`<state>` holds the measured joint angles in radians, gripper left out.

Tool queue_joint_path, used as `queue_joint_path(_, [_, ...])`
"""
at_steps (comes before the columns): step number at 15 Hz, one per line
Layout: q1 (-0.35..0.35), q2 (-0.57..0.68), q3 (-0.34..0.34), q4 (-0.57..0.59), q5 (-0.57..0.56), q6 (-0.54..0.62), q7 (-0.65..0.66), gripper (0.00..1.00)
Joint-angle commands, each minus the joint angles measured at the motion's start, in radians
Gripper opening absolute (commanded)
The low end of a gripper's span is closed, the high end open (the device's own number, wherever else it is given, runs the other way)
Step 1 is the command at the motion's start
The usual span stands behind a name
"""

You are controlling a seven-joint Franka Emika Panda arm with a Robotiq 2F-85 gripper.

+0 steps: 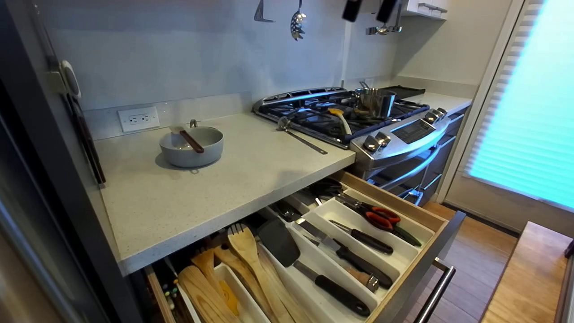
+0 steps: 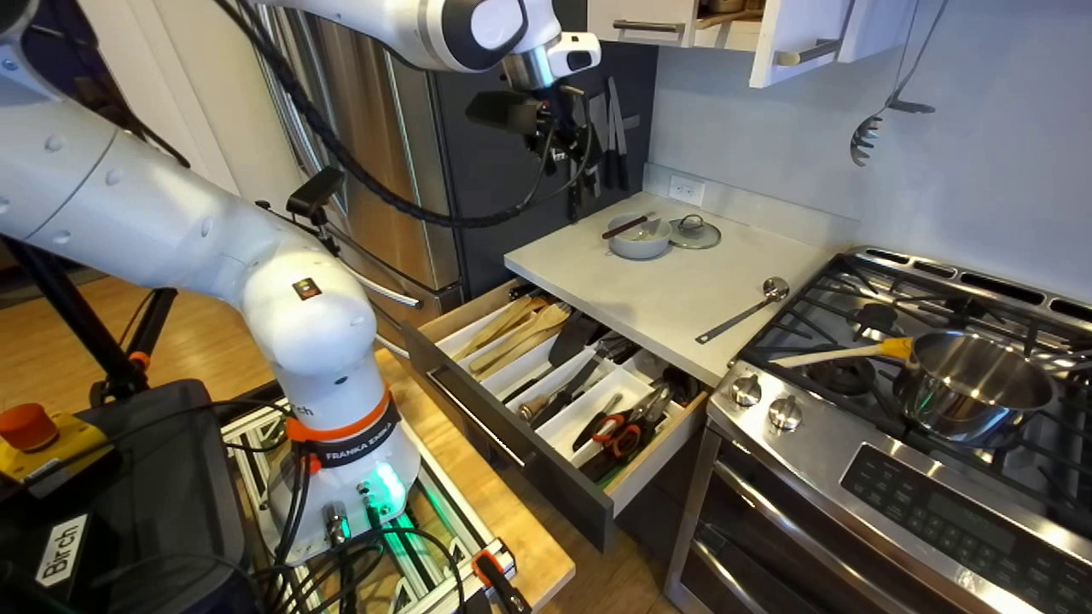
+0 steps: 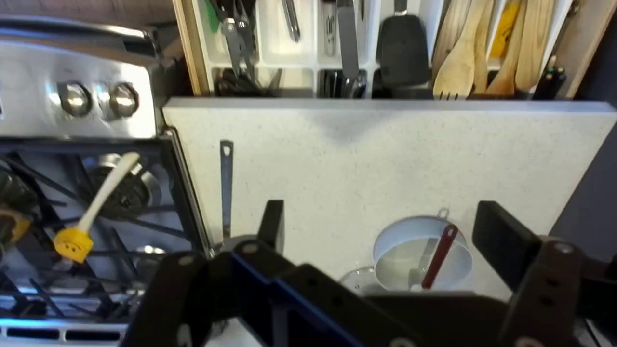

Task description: Remove the utensil from the grey bowl and put it in the open cabinet

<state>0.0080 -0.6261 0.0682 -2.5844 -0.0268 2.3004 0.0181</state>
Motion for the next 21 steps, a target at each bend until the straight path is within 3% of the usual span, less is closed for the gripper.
queue_joint_path(1, [0.017,0.256,0.013,0.088,-0.005,0.237,0.008,1.0])
queue_joint_path(3, [0.045,0.385,-0.004,0.144,0.061,0.33,0.008,1.0])
queue_joint_path(5, [0.121,0.516,-0.051,0.238,0.225,0.305,-0.094,1.0])
queue_joint_path(6, [0.06,0.38,-0.008,0.133,0.115,0.308,-0.019,1.0])
queue_joint_path(9, [0.095,0.508,-0.022,0.225,0.192,0.309,-0.064,1.0])
queue_joint_path(13, [0.096,0.524,-0.025,0.244,0.196,0.309,-0.065,1.0])
queue_joint_path(15, [0.086,0.6,-0.008,0.285,0.126,0.394,0.029,1.0])
queue_joint_path(16, [0.069,0.665,0.006,0.326,0.014,0.417,0.114,1.0])
queue_joint_path(19, [0.091,0.833,0.0,0.457,-0.136,0.472,0.191,1.0])
queue_joint_path(21, [0.124,0.947,0.006,0.556,-0.102,0.496,0.165,1.0])
